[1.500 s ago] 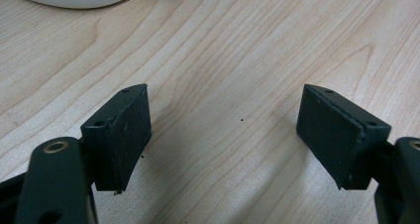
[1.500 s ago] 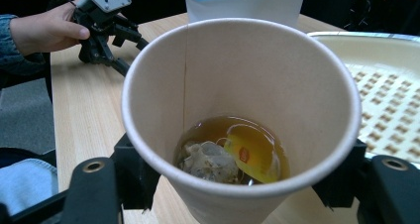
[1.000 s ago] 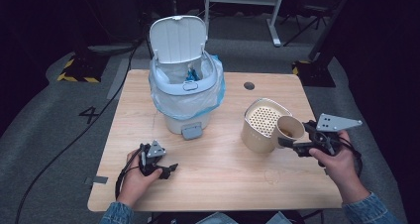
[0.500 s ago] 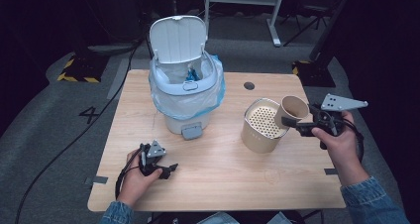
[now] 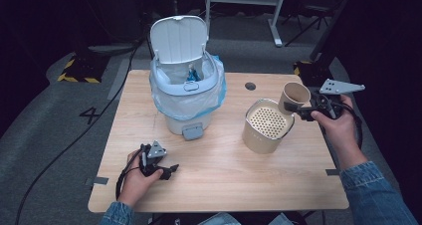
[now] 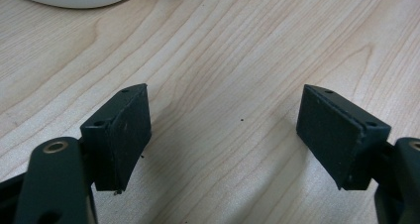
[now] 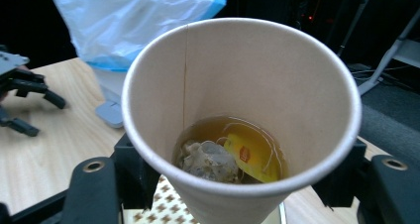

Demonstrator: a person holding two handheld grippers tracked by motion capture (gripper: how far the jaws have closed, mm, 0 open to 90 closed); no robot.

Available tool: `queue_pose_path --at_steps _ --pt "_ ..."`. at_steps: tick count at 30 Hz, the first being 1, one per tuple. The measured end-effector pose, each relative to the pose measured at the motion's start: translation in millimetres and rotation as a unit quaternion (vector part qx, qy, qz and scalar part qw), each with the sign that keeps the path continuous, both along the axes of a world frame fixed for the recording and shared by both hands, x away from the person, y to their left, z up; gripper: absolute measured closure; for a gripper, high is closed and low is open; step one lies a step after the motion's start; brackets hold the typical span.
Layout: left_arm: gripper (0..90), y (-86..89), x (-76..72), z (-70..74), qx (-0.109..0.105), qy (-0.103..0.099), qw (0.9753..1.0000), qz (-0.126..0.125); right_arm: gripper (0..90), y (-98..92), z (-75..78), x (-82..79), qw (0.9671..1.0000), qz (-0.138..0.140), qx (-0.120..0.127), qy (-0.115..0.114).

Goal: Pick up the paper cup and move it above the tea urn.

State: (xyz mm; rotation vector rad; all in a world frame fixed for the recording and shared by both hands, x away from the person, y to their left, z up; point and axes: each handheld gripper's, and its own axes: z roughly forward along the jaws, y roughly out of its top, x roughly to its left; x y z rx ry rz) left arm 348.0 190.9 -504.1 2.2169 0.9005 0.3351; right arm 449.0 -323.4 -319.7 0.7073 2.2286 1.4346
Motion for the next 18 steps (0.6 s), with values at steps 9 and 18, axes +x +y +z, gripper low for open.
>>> queue_pose_path --at_steps 9,18 --pt "21.5 0.4 0.9 0.0 -0.001 0.000 1.0000 -0.002 33.2 -4.7 -4.0 21.6 0.9998 -0.007 -0.009 -0.014" --pt "21.5 0.4 0.8 0.0 -0.001 0.001 1.0000 -0.002 33.2 -2.8 -10.2 32.7 0.9991 -0.007 -0.031 -0.028"
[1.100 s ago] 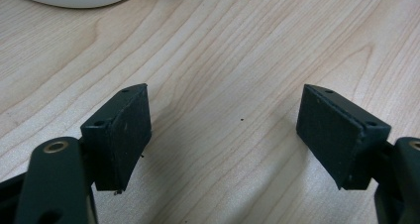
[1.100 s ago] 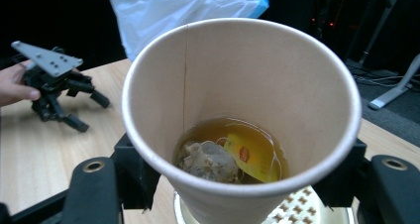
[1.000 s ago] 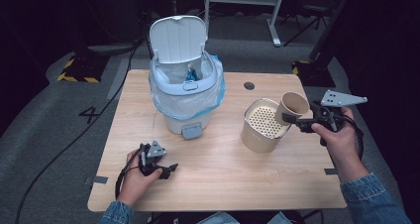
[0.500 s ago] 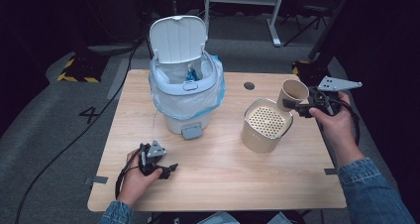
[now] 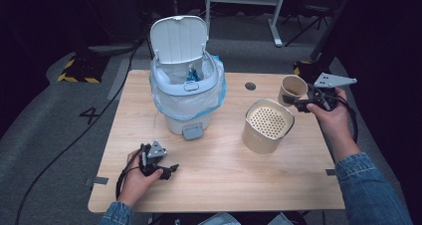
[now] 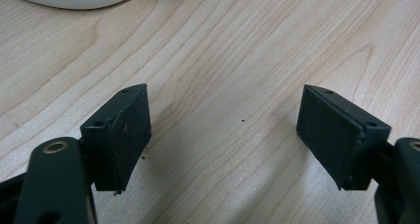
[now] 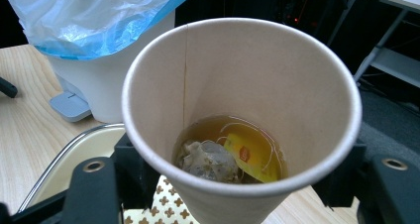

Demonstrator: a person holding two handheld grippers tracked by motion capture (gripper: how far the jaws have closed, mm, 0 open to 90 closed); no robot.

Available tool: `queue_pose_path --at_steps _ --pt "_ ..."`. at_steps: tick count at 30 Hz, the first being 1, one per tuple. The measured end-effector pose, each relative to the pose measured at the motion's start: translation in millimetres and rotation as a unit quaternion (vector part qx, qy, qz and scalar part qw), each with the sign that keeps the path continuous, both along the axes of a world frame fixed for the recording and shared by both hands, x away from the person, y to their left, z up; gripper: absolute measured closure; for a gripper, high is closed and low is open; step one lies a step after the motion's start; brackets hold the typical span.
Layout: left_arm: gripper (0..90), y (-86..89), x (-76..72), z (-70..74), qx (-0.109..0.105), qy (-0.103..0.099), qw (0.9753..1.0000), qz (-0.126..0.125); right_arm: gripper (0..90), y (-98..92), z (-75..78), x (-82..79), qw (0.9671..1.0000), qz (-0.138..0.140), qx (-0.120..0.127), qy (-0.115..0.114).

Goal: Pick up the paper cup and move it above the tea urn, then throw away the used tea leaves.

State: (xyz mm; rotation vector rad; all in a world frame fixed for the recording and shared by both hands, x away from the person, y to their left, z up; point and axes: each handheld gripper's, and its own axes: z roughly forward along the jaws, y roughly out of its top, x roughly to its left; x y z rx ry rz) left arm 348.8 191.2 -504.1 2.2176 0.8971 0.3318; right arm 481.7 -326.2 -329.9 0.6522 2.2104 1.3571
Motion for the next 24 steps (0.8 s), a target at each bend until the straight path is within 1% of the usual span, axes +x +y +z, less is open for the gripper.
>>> queue_pose_path --at_steps 10,13,15,19,20,22,23,24 --pt "21.5 0.0 0.1 0.0 0.000 0.000 1.0000 0.000 33.2 4.1 -3.2 1.2 0.9997 0.001 -0.020 -0.013" --pt "21.5 0.0 0.1 0.0 0.000 0.000 1.0000 0.000 33.4 5.2 -2.7 -0.1 0.9989 0.000 -0.040 -0.026" --pt "21.5 0.0 0.1 0.0 0.000 0.000 1.0000 0.000 33.5 6.3 -1.6 -1.3 0.9977 0.000 -0.056 -0.037" --pt "21.5 0.0 -0.1 0.0 0.001 0.000 1.0000 0.000 34.1 8.5 0.7 -2.3 0.9931 0.001 -0.097 -0.066" --pt "21.5 0.0 -0.1 0.0 0.001 0.000 1.0000 0.000 34.2 9.2 0.8 -2.4 0.9915 0.003 -0.108 -0.073" --pt "21.5 0.0 -0.1 0.0 0.001 0.000 1.0000 0.000 34.4 11.2 0.6 -3.3 0.9876 0.009 -0.129 -0.089" --pt "21.5 0.0 -0.1 0.0 0.001 0.000 1.0000 0.000 34.6 12.2 0.7 -3.9 0.9849 0.014 -0.142 -0.099" --pt "21.5 0.0 -0.1 0.0 0.001 0.000 1.0000 0.000 34.8 13.2 0.8 -4.7 0.9829 0.016 -0.151 -0.105"
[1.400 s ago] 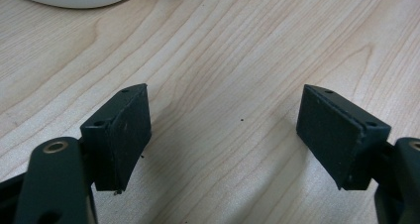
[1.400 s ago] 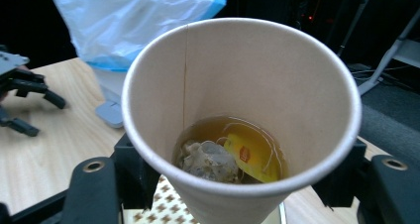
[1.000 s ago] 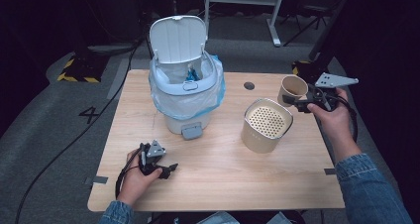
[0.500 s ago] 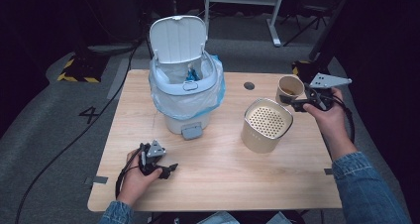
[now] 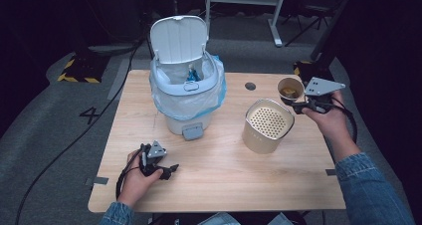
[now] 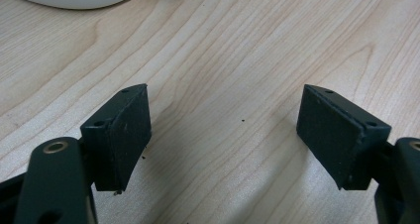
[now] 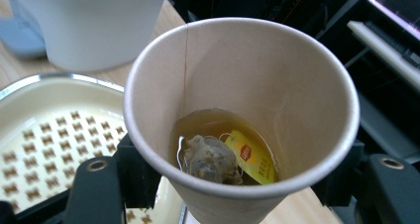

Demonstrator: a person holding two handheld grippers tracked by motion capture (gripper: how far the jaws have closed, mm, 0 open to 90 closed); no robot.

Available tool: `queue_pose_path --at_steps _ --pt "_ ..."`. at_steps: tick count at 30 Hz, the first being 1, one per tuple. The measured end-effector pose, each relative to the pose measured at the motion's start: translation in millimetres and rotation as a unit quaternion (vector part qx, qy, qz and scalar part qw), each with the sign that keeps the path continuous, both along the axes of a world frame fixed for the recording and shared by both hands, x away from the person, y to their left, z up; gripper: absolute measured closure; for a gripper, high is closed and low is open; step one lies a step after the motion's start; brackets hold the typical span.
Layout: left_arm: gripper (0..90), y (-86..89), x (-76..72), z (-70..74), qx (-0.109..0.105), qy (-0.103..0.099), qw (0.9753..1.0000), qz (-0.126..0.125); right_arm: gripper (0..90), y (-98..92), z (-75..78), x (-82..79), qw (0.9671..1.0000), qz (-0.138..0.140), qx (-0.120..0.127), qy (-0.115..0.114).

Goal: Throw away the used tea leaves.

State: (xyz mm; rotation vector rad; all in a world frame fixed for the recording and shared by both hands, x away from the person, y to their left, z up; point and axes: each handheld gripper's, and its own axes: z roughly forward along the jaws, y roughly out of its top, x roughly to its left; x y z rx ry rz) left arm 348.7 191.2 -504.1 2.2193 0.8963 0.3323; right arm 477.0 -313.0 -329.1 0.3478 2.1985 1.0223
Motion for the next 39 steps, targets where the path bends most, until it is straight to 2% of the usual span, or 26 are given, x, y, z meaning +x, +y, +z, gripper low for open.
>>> queue_pose_path --at_steps 4,7,9,10,15,19,23,24,27,29,30,31,33,35,36,37,39 --pt "21.5 0.0 0.0 0.0 0.000 -0.001 1.0000 0.000 35.5 7.0 3.0 -5.4 0.9975 0.005 -0.060 -0.037" --pt "21.5 0.0 0.0 0.0 0.000 -0.001 1.0000 0.000 35.8 10.9 4.9 -8.0 0.9947 0.012 -0.085 -0.057" --pt "21.5 0.0 0.0 0.0 0.000 -0.001 1.0000 0.000 35.9 13.6 5.6 -9.9 0.9914 0.013 -0.109 -0.071" --pt "21.5 0.0 0.0 0.0 0.000 -0.001 1.0000 0.000 36.0 15.3 5.7 -10.7 0.9896 0.012 -0.121 -0.077" --pt "21.5 0.0 0.0 0.0 0.000 -0.001 1.0000 0.000 36.4 24.0 4.0 -16.4 0.9745 0.017 -0.189 -0.119" --pt "21.6 0.0 0.0 0.0 0.000 -0.001 1.0000 0.000 36.5 30.2 0.8 -21.2 0.9560 0.015 -0.252 -0.149" --pt "21.6 0.0 0.0 0.0 0.000 -0.001 1.0000 0.000 36.5 33.6 -2.0 -25.0 0.9415 0.009 -0.289 -0.173" --pt "21.5 0.0 0.0 0.0 0.000 -0.001 1.0000 0.000 36.5 35.4 -2.6 -26.4 0.9322 0.008 -0.311 -0.185" --pt "21.5 0.0 0.0 0.0 0.000 -0.001 1.0000 0.000 36.4 39.7 -5.5 -29.9 0.9208 0.007 -0.335 -0.199" --pt "21.5 0.0 0.0 0.0 0.001 -0.001 1.0000 0.000 36.4 42.7 -7.8 -31.6 0.9096 0.011 -0.355 -0.215" --pt "21.6 0.0 0.0 0.0 0.001 -0.001 1.0000 0.000 36.4 42.7 -7.8 -31.6 0.9096 0.011 -0.355 -0.215" --pt "21.6 0.0 0.0 0.0 0.001 -0.001 1.0000 0.000 36.4 45.1 -10.6 -33.6 0.8999 0.011 -0.374 -0.224" --pt "21.6 -0.1 -0.1 0.0 0.000 -0.001 1.0000 0.000 36.4 47.2 -12.3 -34.9 0.8873 0.013 -0.397 -0.235" --pt "21.6 0.0 0.0 0.0 0.000 -0.001 1.0000 0.000 36.4 49.9 -15.7 -38.2 0.8724 0.011 -0.419 -0.252" --pt "21.6 0.0 0.0 0.0 0.001 -0.001 1.0000 0.000 36.4 51.4 -17.0 -39.6 0.8635 0.013 -0.432 -0.259" --pt "21.6 0.0 -0.1 0.0 0.000 -0.001 1.0000 0.000 36.4 52.1 -17.7 -40.4 0.8590 0.013 -0.438 -0.264" --pt "21.6 -0.1 -0.1 0.0 0.001 -0.001 1.0000 0.000 36.4 53.7 -19.1 -41.7 0.8439 0.016 -0.458 -0.278"
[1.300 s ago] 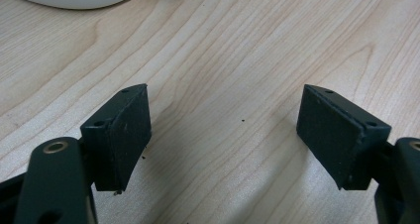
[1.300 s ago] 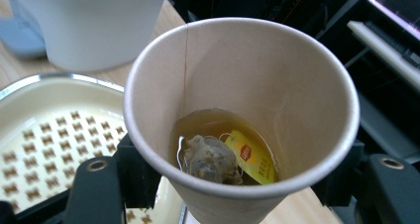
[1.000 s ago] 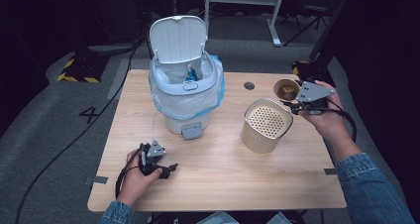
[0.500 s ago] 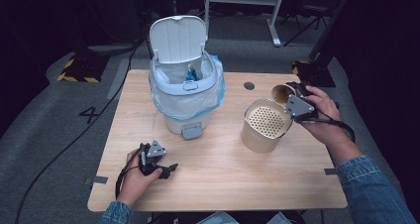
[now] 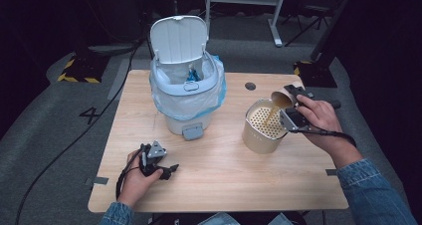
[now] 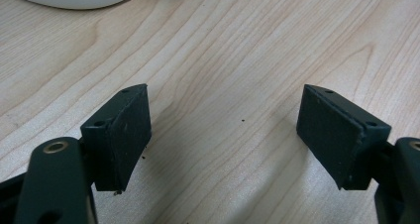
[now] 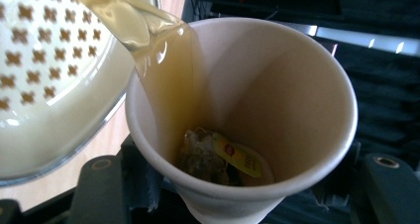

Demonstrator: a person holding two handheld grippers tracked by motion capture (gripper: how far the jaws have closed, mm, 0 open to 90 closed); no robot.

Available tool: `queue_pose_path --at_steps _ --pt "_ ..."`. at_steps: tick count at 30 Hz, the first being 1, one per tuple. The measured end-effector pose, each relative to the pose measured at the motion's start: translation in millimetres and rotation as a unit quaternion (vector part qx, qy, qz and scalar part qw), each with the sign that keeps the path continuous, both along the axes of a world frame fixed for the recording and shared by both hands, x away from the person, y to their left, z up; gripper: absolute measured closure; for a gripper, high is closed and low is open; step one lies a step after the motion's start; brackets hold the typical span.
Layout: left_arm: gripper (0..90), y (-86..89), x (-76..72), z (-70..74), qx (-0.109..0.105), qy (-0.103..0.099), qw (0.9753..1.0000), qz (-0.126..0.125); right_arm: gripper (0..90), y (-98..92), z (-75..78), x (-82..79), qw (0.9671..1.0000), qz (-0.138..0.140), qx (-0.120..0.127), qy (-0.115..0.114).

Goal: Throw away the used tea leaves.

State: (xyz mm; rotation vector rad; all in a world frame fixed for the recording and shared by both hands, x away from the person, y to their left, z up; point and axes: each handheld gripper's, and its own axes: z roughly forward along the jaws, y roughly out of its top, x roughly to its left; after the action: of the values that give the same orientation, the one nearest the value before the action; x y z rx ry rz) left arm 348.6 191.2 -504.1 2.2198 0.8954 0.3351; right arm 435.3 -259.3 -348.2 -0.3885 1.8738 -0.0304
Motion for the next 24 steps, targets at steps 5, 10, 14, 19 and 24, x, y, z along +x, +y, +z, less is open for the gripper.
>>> queue_pose_path --at_steps 5,10,14,19,24 --pt "21.6 0.2 0.0 0.0 0.000 0.000 1.0000 0.000 36.4 3.4 -1.8 -3.4 0.9979 0.004 -0.052 -0.037" --pt "21.6 0.2 0.0 0.0 0.000 0.000 1.0000 0.000 36.1 8.2 -7.4 -7.1 0.9871 0.020 -0.130 -0.091" --pt "21.6 0.2 0.0 0.0 0.000 0.000 1.0000 0.000 36.1 10.6 -11.8 -8.6 0.9775 0.034 -0.171 -0.118" --pt "21.6 0.2 0.0 0.0 0.000 0.000 1.0000 0.000 36.5 16.0 -19.1 -14.6 0.9587 0.044 -0.231 -0.160" --pt "21.6 0.2 0.0 0.0 0.000 0.000 1.0000 0.000 36.7 20.0 -22.3 -18.3 0.9389 0.056 -0.277 -0.196"
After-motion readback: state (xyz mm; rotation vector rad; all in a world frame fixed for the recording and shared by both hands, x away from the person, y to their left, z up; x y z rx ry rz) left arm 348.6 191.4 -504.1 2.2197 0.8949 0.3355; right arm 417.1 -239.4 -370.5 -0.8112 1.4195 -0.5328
